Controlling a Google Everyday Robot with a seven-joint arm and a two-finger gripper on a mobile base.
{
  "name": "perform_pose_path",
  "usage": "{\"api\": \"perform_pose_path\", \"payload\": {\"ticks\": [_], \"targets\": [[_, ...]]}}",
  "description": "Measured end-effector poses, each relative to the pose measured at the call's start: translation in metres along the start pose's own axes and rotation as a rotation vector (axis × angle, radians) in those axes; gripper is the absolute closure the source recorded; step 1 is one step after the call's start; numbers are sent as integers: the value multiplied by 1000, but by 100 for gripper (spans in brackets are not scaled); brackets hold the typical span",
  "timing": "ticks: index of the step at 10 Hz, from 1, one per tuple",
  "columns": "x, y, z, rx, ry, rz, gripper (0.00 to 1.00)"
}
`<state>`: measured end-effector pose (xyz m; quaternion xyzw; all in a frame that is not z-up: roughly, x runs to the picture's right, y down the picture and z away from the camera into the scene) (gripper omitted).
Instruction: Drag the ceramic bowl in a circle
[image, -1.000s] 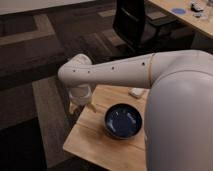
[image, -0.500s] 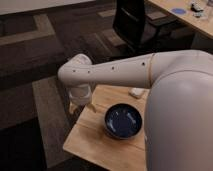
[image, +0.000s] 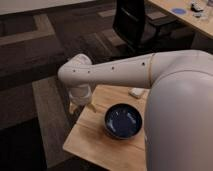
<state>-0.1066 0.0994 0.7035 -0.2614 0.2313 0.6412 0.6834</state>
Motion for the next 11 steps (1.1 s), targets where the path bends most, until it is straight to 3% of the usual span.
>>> {"api": "perform_pose_path", "payload": {"ticks": [3, 8, 11], "targets": [[-2, -9, -1, 3, -5, 20, 35], [-11, -84, 2, 27, -19, 112, 35], [-16, -118, 19, 28, -7, 144, 35]]}}
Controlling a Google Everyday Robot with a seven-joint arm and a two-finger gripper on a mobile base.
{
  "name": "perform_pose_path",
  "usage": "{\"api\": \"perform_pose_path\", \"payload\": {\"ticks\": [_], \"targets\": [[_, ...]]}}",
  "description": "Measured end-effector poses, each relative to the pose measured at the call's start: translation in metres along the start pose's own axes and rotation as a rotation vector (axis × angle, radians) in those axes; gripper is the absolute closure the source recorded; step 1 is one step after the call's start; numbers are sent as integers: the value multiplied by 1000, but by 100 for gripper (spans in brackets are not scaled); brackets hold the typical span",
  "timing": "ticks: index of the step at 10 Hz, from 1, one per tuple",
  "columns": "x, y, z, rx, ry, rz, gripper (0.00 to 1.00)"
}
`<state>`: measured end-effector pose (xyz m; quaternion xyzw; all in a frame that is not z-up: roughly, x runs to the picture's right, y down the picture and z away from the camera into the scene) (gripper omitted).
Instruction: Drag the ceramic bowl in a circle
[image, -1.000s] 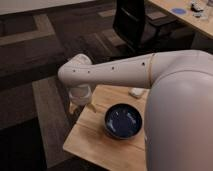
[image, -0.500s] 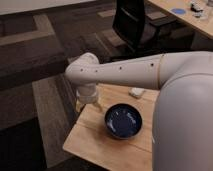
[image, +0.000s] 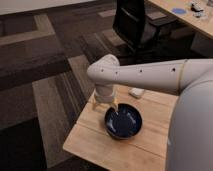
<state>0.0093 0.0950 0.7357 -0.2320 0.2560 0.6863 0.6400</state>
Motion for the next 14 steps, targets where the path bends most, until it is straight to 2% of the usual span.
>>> {"api": "perform_pose_path", "payload": {"ticks": [2, 6, 7, 9, 11, 12, 14], "targets": [[-14, -5, 7, 10, 11, -5, 35], [-73, -22, -5, 27, -8, -44, 35], [-89, -36, -8, 23, -16, -53, 35], [-102, -63, -14, 12, -32, -60, 35], [-95, -96, -15, 22, -27, -37, 35], [-85, -117, -13, 25, -24, -10, 35], [-61, -150, -11, 15, -42, 36, 35]]}}
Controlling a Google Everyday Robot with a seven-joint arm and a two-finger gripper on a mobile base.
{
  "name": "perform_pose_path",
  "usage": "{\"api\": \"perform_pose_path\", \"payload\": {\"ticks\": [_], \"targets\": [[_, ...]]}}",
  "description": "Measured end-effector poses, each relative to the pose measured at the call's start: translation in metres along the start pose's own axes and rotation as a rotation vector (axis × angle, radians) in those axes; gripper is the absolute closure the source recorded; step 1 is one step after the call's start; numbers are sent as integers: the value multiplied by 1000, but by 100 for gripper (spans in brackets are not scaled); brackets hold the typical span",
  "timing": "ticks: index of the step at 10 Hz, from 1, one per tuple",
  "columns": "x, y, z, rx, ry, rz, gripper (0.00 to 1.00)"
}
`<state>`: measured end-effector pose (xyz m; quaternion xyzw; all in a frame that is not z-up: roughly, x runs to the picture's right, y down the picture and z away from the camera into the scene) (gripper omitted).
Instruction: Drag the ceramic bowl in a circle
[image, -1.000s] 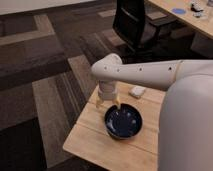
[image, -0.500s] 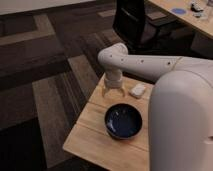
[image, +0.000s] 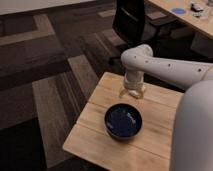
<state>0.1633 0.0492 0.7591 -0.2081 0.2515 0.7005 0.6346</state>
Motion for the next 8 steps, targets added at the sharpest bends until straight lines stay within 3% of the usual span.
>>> {"api": "perform_pose_path", "payload": {"ticks": [2, 3, 4, 8], "targets": [[44, -29, -2, 19, -10, 30, 35], [54, -30, -3, 21, -17, 32, 35], [83, -28, -5, 27, -22, 34, 35], [164, 42, -8, 44, -2, -70, 35]]}}
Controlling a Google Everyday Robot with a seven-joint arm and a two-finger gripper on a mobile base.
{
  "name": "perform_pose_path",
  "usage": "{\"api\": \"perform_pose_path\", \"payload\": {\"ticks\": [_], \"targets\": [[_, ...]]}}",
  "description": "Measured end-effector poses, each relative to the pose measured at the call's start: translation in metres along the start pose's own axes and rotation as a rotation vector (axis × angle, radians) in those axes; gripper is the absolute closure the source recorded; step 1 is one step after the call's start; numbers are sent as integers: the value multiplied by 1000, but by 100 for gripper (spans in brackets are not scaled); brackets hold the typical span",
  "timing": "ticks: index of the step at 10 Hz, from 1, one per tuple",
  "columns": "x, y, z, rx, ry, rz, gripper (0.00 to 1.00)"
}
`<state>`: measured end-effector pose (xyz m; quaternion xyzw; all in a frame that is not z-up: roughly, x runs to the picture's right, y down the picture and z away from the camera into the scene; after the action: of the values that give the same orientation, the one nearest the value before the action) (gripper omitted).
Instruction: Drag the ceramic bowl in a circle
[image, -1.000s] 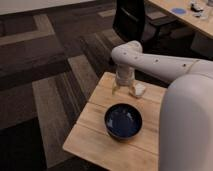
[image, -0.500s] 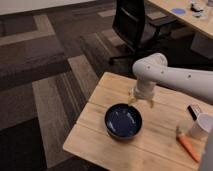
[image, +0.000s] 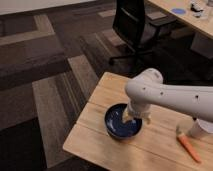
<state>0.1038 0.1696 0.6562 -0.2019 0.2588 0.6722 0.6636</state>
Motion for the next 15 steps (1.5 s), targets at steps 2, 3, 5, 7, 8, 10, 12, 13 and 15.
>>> {"api": "perform_pose_path", "payload": {"ticks": [2, 3, 5, 7, 8, 10, 12, 13, 15], "targets": [[22, 64, -3, 0, 32, -122, 35], [24, 97, -5, 11, 53, -195, 35], [3, 152, -13, 34, 68, -346, 35], [-51, 189, -15, 42, 75, -457, 35], [-70, 194, -15, 45, 74, -478, 35], [-121, 179, -16, 58, 82, -482, 35], [-157, 147, -13, 45, 93, -465, 35], [-171, 119, -10, 38, 96, -428, 35], [-187, 54, -4, 21, 106, -310, 35]]}}
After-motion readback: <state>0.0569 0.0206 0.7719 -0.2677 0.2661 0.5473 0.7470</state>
